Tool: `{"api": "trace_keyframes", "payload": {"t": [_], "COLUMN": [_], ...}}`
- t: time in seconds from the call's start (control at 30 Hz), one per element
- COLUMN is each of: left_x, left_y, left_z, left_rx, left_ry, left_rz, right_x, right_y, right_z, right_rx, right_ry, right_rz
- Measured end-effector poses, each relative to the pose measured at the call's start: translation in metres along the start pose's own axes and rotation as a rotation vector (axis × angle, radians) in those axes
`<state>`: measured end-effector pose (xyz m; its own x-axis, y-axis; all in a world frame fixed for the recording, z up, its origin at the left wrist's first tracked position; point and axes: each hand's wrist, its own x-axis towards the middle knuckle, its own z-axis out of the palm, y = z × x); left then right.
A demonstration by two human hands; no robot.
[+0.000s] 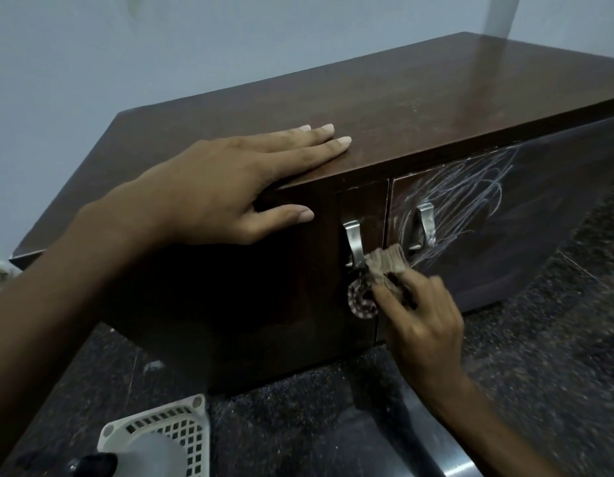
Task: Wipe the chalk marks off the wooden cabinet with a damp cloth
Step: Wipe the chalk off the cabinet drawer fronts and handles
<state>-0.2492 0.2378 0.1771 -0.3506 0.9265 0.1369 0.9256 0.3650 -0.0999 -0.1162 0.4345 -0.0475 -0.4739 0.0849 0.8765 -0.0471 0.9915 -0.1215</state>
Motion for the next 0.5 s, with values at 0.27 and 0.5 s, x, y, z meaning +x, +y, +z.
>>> {"api": "trace_keyframes", "payload": {"t": [0.27,0.5], "left_x": [0.001,0.002], "left_y": [0.0,0.0], "left_z": [0.0,0.0], "left_rx": [-0.017,-0.01], "left_ry": [-0.006,-0.001], "left_rz": [-0.006,-0.008], "right_x": [0.034,0.056], "right_y": [-0.004,-0.004], "right_z": [-0.008,-0.021], "right_rx": [-0.029,0.061], "right_ry": [0.123,0.084], "right_rz": [0.006,0.001]}}
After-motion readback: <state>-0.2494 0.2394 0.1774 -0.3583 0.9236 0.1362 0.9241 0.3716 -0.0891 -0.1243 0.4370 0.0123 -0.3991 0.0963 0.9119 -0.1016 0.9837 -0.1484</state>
